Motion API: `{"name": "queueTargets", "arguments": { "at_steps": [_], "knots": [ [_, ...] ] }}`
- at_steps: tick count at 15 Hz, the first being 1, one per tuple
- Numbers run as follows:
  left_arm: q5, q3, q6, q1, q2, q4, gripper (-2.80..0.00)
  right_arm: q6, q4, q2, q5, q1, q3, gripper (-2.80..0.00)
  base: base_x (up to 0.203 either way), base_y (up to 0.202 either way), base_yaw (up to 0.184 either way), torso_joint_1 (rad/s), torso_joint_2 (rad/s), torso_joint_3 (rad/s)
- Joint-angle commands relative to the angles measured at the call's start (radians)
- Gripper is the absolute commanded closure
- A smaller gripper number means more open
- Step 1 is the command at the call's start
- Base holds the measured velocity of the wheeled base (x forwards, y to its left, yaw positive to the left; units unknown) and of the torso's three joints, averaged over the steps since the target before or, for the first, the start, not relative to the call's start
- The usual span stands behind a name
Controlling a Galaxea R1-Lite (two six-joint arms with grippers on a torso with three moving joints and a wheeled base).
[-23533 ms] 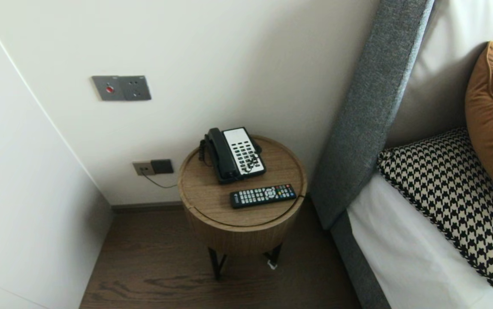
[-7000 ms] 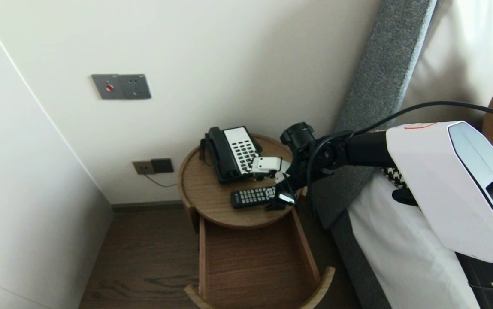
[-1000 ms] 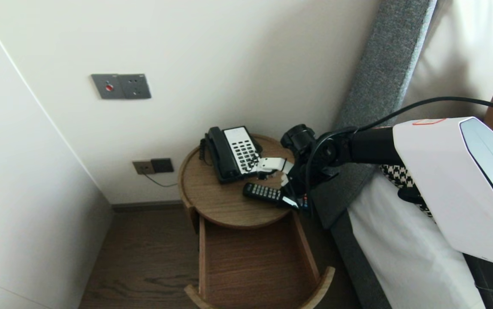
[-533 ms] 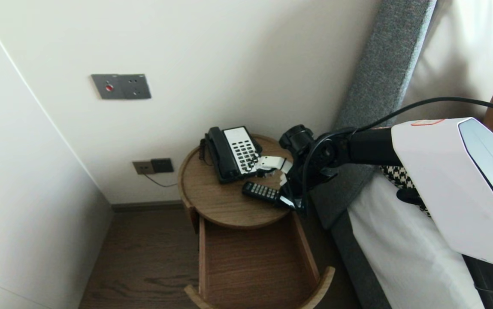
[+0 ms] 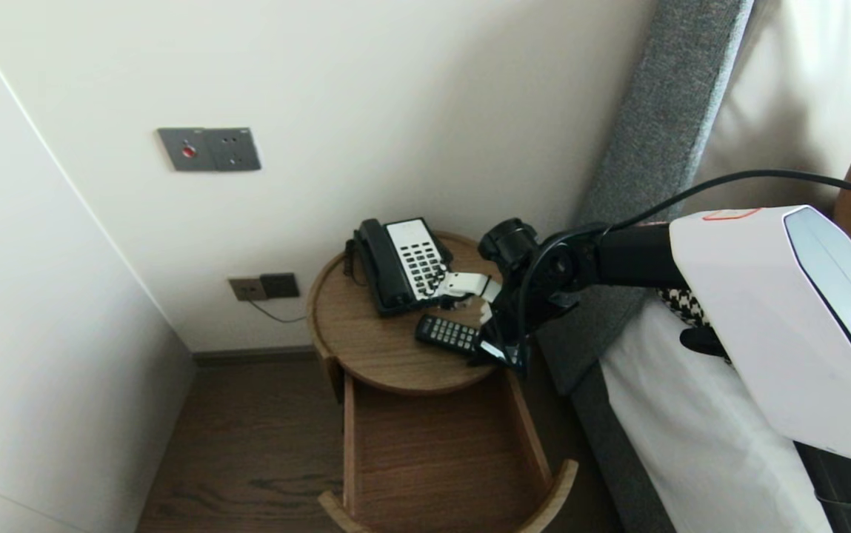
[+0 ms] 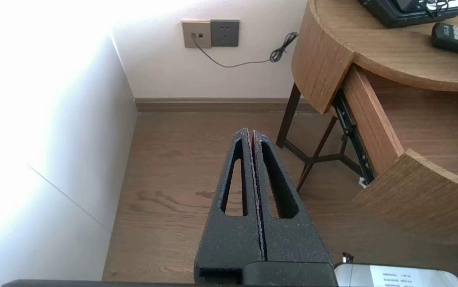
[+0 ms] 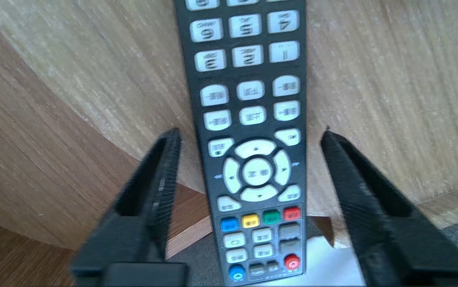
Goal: Put the remote controls on the table in the drawer one by one
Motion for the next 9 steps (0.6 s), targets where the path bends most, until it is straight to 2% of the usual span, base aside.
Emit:
{"name": "queueTargets", "arguments": {
  "at_steps": [1, 9],
  "knots": [
    [0.000, 0.001, -0.001, 0.000, 0.000, 0.001, 0.00, -0.004, 0.001, 0.008, 0.000, 0.005, -0.001, -2.80, 0.000, 0.000, 0.000, 0.000, 0.00, 0.000],
    [0.000, 0.001, -0.001, 0.000, 0.000, 0.002, 0.00, 0.015, -0.039, 0.019, -0.004, 0.002, -0.005, -2.80, 0.000, 0.000, 0.000, 0.000, 0.00, 0.000]
  ]
}}
